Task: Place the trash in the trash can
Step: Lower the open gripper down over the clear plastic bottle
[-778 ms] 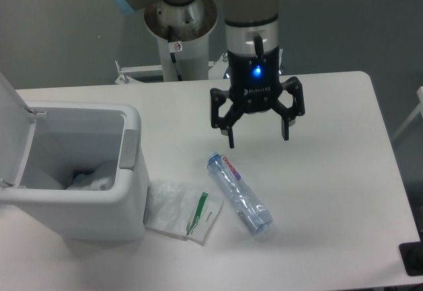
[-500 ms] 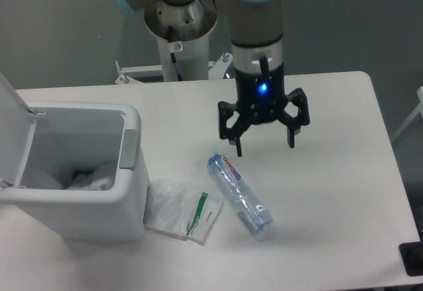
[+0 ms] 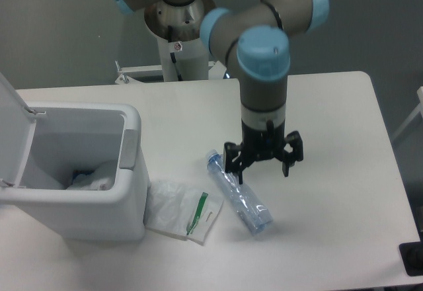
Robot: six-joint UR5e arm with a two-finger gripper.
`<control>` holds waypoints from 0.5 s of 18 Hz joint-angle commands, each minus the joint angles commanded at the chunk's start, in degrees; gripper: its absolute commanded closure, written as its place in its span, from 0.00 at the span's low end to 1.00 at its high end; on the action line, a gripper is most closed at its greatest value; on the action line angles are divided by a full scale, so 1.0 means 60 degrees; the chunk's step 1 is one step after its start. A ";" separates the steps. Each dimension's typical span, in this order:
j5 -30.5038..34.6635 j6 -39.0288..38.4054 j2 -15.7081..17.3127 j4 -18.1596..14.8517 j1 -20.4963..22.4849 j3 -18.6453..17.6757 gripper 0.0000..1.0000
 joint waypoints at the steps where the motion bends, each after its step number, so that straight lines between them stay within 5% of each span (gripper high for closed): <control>1: -0.0029 -0.0030 -0.0117 -0.0015 -0.0015 -0.0014 0.00; 9: -0.0146 -0.0587 -0.1377 -0.0015 -0.0015 0.0336 0.00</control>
